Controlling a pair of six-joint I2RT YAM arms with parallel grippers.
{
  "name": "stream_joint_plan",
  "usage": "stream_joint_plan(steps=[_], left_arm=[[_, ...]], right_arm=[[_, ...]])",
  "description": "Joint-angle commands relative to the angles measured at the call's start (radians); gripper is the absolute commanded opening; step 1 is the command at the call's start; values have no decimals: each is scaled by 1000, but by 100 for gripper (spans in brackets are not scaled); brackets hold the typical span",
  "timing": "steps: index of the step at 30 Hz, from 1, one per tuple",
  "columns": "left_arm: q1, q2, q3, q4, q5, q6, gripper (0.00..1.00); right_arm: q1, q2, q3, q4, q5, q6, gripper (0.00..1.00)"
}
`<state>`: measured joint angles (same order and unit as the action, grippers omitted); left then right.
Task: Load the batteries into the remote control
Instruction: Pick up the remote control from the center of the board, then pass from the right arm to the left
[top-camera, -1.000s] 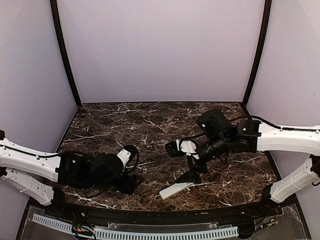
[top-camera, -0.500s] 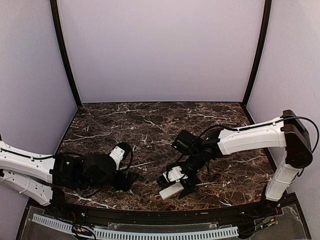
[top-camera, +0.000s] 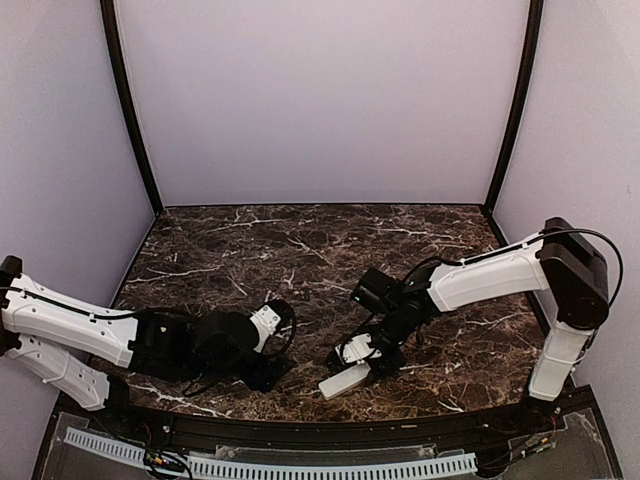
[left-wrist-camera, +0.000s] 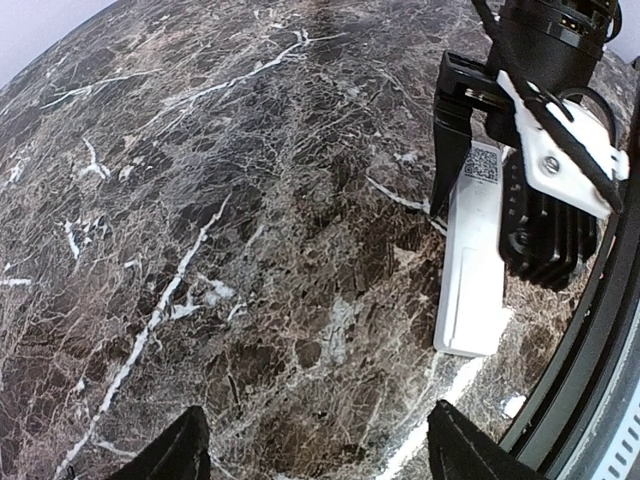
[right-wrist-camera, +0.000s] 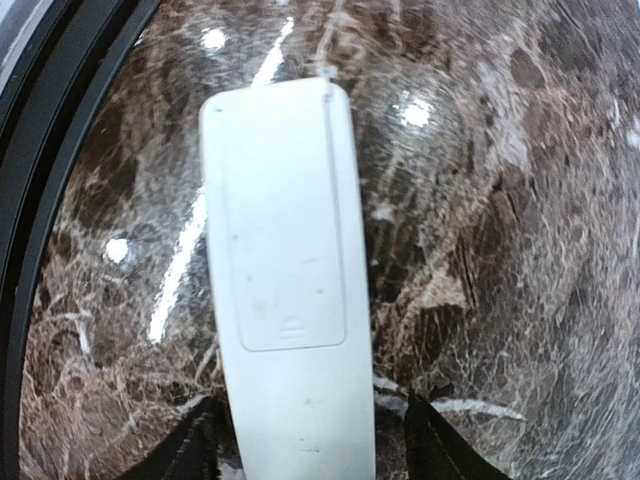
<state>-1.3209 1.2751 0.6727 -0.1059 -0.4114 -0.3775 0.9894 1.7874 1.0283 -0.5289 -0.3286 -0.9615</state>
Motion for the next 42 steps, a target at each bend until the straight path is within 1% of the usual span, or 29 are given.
stream_joint_plan(steps=[1,3,5,9,10,11,14,16,20,24,26,30,38,42], left_arm=[[2,-3,24,25,69,72,70],[2,-12,7,48,93,98,66],[1,-23,-17,89,122,133,65],[-7,-69,-49,171,177,210,63],[-10,-99,-58,186,191,229,64],[-11,-115,-82,218,226,267,67],[-12,-187,-130,250,313,345,76],[-12,-209,-138,245,336,402,80],[-12,-213,-140,248,384,482,83],[-17,-183,-132,291,408,555,85],[-19,-162,-110,301,403,572,85],[-23,-149,-84,331,377,586,82],[-23,-224,-142,461,433,538,75],[-26,-236,-152,484,461,537,74]], right_arm=[[0,6,-29,10,60,7,46],[0,-19,-45,22,54,7,35],[1,-42,-52,21,41,4,27],[7,-67,-15,-56,-9,20,20],[10,-77,-5,-71,-13,30,19],[13,-90,5,-89,-19,38,18],[21,-148,51,-121,-52,85,16],[38,-200,66,-122,-78,99,16],[99,-287,96,-100,-88,131,15],[148,-319,157,-105,-67,167,14],[174,-322,186,-116,-30,165,13],[202,-313,233,-133,30,184,13],[203,-324,234,-103,41,227,13],[202,-315,236,-100,55,244,13]])
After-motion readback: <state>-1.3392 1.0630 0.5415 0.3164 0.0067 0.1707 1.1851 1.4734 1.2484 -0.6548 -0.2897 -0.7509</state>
